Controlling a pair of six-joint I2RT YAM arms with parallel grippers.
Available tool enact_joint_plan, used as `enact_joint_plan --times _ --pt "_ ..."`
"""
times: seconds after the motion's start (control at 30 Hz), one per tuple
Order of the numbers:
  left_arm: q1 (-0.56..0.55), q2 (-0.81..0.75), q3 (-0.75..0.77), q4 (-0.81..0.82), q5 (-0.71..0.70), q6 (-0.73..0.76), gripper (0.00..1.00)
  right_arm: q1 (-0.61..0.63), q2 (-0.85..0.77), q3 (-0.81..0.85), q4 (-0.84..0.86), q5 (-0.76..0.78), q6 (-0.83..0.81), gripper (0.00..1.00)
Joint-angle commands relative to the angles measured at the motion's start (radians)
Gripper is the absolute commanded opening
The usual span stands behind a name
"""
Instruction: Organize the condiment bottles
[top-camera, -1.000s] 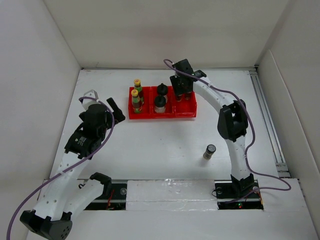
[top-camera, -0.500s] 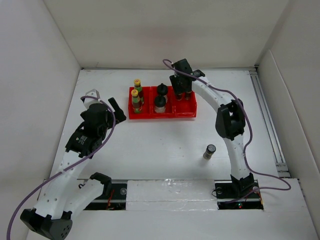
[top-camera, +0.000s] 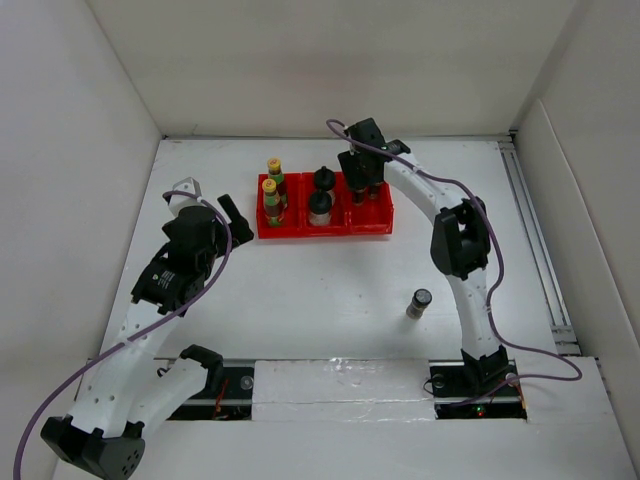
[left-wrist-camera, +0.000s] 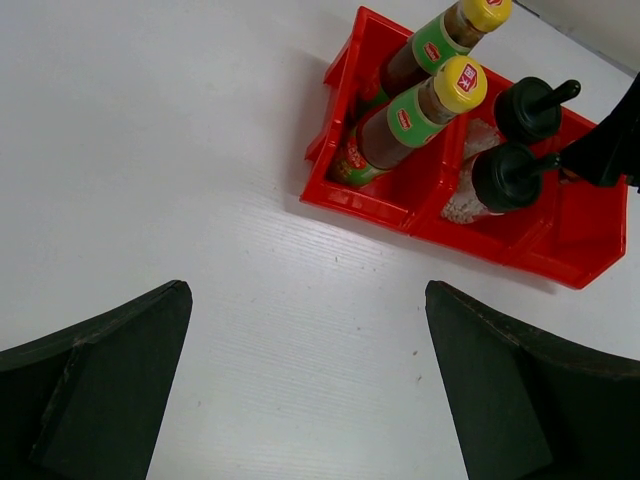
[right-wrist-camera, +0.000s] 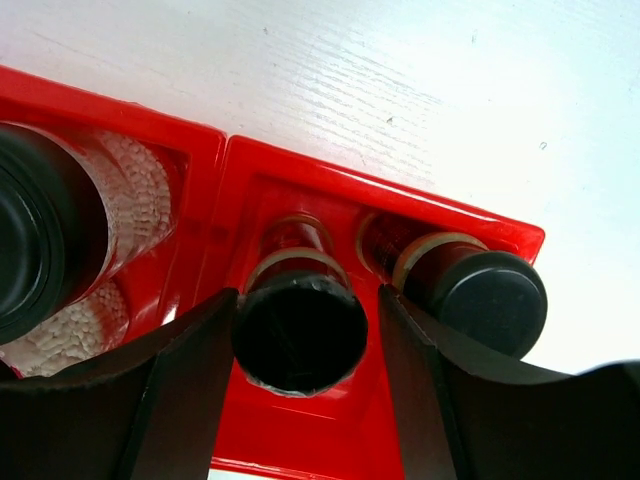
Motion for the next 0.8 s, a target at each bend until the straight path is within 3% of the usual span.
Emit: enact_joint_plan --times 0.0,0.53,0.73,0.77 --pt "0.002 -0.007 0.006 0.029 0.001 0.015 0.99 0.004 -0.044 0.022 0.031 -0.022 0.01 0.65" --pt "0.002 -0.014 0.004 0.029 0.001 0.015 0.99 0.031 -0.227 -0.003 0.019 -0.035 0.014 0.65" --pt "0.002 -0.019 0.004 0.029 -0.001 0.012 0.99 0.031 -0.411 -0.157 -0.022 0.04 0.062 0.63" --pt "0.002 -0.023 0.003 0.029 -0.001 0.014 0.99 0.031 -0.452 -0.267 -0.009 0.069 0.076 0.63"
